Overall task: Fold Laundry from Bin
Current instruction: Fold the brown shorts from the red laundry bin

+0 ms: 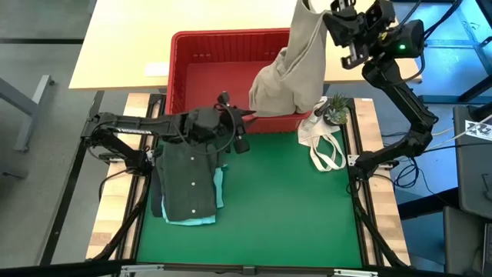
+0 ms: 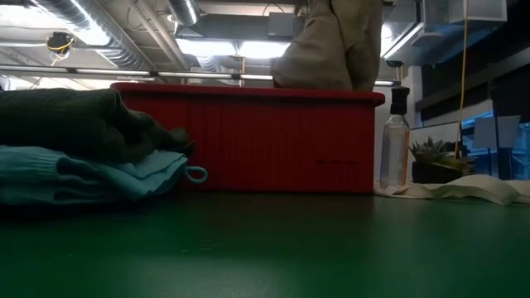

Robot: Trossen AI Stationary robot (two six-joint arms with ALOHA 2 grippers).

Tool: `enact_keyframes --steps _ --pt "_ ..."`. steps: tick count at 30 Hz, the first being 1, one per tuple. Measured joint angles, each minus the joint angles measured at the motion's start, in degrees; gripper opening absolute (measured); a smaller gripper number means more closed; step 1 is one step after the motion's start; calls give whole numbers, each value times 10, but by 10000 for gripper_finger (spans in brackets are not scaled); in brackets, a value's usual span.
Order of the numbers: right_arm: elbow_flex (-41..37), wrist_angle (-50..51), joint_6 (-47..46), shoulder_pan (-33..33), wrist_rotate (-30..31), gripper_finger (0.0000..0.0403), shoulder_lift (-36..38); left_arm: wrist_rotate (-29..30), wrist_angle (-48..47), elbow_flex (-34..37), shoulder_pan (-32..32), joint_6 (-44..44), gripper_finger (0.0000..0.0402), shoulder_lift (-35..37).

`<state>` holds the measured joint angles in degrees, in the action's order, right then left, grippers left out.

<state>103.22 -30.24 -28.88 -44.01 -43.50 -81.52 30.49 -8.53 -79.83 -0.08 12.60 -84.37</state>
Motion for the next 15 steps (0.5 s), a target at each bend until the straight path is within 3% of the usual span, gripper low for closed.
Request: enact_keyframes --steps 4,8,11,15 --pt "0 -2 -68 20 -27 12 2 0 0 0 -4 0 78 -1" --pt "0 2 -109 56 -100 12 4 0 0 0 -4 0 78 -1" --pt "1 39 -113 91 -141 12 4 0 1 0 -1 0 78 -1" --pt "0 116 -71 133 -148 12 3 0 17 0 2 0 78 -1"
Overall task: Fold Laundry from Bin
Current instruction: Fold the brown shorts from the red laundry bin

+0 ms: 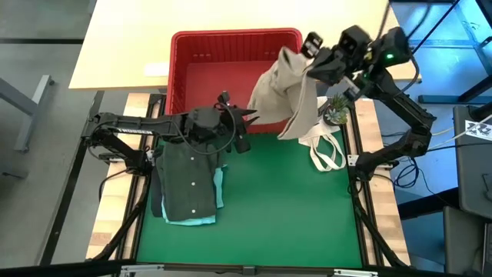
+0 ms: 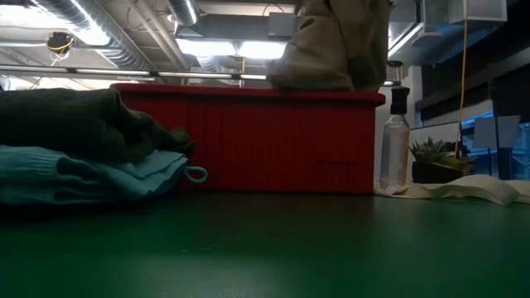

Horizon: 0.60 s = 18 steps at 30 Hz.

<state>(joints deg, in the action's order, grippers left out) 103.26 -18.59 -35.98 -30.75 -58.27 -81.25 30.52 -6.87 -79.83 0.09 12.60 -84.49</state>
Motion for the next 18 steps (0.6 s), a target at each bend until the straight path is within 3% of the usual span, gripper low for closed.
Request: enact_keyframes --steps 11,18 --pt "0 152 124 19 53 12 -4 -40 74 0 39 26 79 0" --pt "0 172 135 19 64 12 -31 -56 74 0 53 30 130 0"
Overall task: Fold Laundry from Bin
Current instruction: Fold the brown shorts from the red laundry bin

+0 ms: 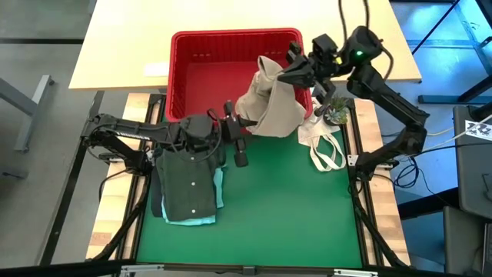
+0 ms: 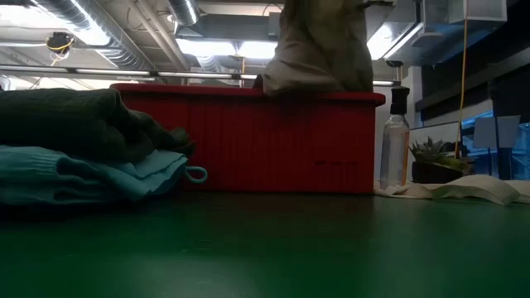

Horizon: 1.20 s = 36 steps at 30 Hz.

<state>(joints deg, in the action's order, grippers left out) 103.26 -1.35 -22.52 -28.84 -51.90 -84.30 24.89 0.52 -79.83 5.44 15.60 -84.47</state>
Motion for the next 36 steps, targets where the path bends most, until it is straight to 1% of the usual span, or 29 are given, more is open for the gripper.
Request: enact_keyframes --steps 5,9,12,18,23,27,30,33,36 --pt "0 1 0 0 -1 12 -18 -4 0 0 4 -20 178 0" --pt "0 -1 0 0 -1 12 -26 -4 3 0 4 -35 207 0" --pt "0 0 0 0 -1 12 -31 -4 3 0 9 -63 217 0" --pt "0 -3 7 0 0 12 -32 -4 3 0 28 -61 220 0" --pt "0 -2 14 0 0 12 -32 -4 11 0 34 -61 220 0" --pt "0 -2 15 0 0 12 -32 15 49 0 30 -69 220 0" --pt "0 -2 15 0 0 12 -32 16 72 0 25 -87 217 1" --pt "0 -2 15 0 0 12 -32 16 70 0 25 -95 190 1" --pt "0 -2 15 0 0 12 -32 16 62 0 25 -94 134 1"
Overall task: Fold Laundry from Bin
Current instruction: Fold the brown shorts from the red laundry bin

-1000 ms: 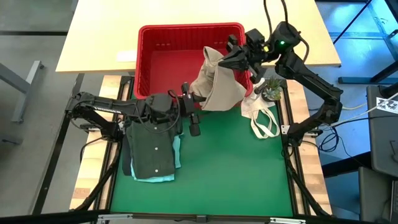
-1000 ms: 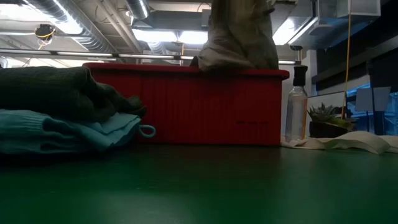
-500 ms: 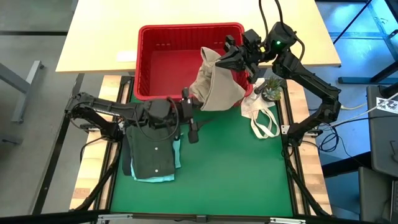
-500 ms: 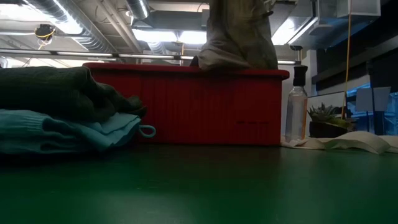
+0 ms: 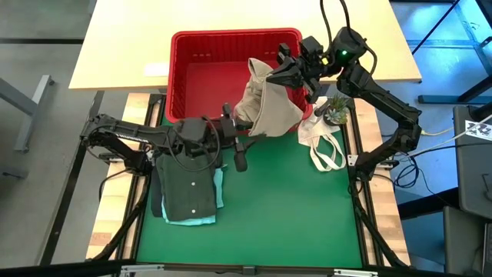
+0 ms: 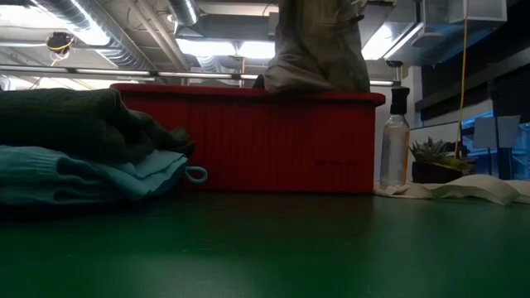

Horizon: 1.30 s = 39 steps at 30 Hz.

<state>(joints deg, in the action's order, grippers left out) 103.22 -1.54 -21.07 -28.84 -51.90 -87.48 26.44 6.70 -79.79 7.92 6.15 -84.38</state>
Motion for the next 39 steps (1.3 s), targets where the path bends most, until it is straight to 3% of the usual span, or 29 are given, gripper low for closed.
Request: enact_keyframes --steps 4,6,10,20,25,28,34,37,39 --pt "0 0 -1 0 -1 12 0 0 -2 0 0 5 40 0" --pt "0 0 4 0 -1 14 0 1 0 0 0 17 12 0" --pt "0 -1 5 0 -1 41 0 1 2 0 0 34 9 0" --pt "3 -28 4 -1 14 205 2 34 63 0 -5 124 3 27" --pt "50 -20 42 -9 -2 246 14 34 70 0 -7 152 2 60" --pt "76 51 66 -13 -13 252 24 34 69 0 -9 168 2 76" --pt "86 297 240 -11 13 252 46 45 73 0 -14 193 1 112" --pt "87 428 298 -11 88 252 59 48 75 0 -15 210 1 123" --pt "87 514 345 -11 171 252 64 50 75 0 -14 215 1 130"
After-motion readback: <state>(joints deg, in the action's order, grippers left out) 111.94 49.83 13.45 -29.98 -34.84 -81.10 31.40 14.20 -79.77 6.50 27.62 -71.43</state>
